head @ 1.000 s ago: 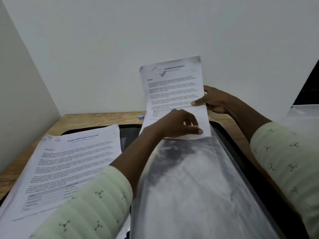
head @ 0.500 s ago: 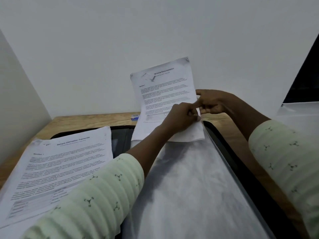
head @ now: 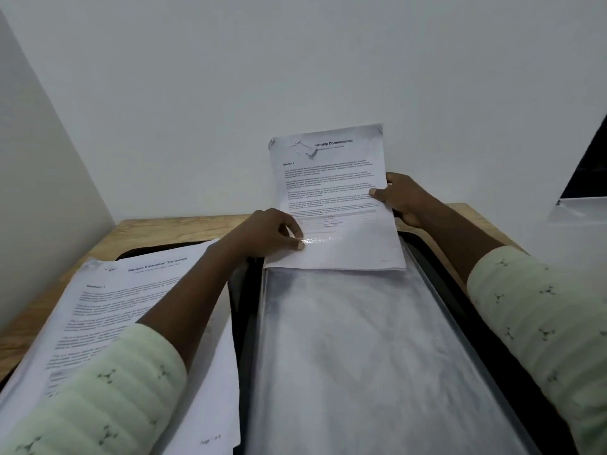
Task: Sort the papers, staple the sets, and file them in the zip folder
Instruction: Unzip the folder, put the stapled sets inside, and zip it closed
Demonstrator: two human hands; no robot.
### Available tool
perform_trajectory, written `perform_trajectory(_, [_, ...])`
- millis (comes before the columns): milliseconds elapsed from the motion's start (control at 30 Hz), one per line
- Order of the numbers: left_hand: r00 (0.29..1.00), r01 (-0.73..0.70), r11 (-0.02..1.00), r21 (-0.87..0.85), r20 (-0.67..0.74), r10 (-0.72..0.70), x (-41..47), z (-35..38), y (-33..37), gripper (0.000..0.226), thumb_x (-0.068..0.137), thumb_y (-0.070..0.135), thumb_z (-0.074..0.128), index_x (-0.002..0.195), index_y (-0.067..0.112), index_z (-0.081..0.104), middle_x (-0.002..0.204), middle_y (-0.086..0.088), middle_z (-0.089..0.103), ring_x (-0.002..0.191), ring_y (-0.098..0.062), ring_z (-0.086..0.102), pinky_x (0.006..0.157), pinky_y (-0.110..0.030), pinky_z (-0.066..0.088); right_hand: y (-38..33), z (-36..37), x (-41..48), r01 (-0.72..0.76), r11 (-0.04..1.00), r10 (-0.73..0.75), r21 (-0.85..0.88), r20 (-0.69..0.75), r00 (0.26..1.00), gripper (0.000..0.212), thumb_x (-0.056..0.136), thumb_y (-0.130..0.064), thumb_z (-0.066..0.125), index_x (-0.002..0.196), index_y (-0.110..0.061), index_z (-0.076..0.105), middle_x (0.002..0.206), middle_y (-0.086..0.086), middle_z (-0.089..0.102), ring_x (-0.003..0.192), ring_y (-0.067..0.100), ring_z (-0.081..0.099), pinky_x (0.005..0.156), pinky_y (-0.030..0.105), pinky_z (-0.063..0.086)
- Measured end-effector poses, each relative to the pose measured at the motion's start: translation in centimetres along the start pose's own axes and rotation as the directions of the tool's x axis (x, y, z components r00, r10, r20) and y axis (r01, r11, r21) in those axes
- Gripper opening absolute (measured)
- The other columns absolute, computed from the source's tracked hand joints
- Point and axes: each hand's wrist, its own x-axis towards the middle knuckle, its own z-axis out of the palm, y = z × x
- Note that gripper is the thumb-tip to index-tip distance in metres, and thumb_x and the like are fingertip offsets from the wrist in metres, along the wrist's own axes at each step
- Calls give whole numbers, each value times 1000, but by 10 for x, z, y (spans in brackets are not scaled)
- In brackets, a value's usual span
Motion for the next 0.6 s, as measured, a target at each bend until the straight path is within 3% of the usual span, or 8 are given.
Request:
perform_trajectory(100, [1000, 12, 1000, 10, 21, -12, -6, -6, -7, 11, 84, 13, 73, 91, 21, 75, 76, 8, 66, 71, -4, 55, 60, -10, 37, -1, -3, 2, 70, 994, -72, -81, -22, 997, 37, 95, -7, 61, 131, -1, 56, 129, 12, 61, 109, 27, 61, 96, 36, 50])
perform_trajectory(200, [996, -21, 1000, -17, -81, 20, -4, 1, -8, 34, 79, -7, 59, 80, 22, 76, 77, 7, 72, 68, 6, 59, 61, -3, 39, -6, -4, 1, 146, 977, -146, -152, 16, 989, 37, 95, -6, 60, 131, -1, 56, 128, 7, 60, 110, 22, 59, 94, 30, 47])
perform_trajectory(333, [983, -58, 990, -130, -182, 34, 3, 18, -7, 36, 77, -13, 53, 80, 13, 78, 71, 5, 72, 60, 12, 57, 60, -1, 39, -5, -3, 1, 184, 965, -173, -189, 72, 982, 37, 95, -7, 60, 132, -6, 56, 126, 5, 60, 112, 19, 57, 94, 28, 43])
perform_trajectory(433, [989, -74, 984, -164, -141, 51, 4, 20, -10, 21, 83, -2, 65, 87, 14, 77, 79, -1, 73, 61, 4, 56, 59, -2, 38, 7, -9, 6, 62, 997, -52, -50, 192, 980, 31, 94, -5, 60, 125, -10, 58, 133, 7, 60, 116, 23, 61, 98, 31, 49])
perform_trajectory(500, [990, -108, 983, -146, -107, 93, 4, 21, -10, 12, 86, 11, 69, 92, 17, 78, 76, 7, 69, 61, 5, 53, 61, -6, 39, 15, -16, 7, -55, 998, 56, -11, 272, 961, 32, 94, -4, 60, 126, -8, 59, 132, 5, 63, 116, 22, 62, 98, 32, 50])
perform_trajectory(600, [988, -128, 986, -103, -100, 118, 7, 28, -5, 14, 84, 38, 74, 91, 26, 76, 79, 7, 68, 65, 4, 53, 74, -23, 45, 19, -16, 9, -150, 989, 140, 2, 341, 930, 41, 91, -10, 65, 131, -8, 59, 128, 4, 66, 118, 23, 63, 105, 38, 45])
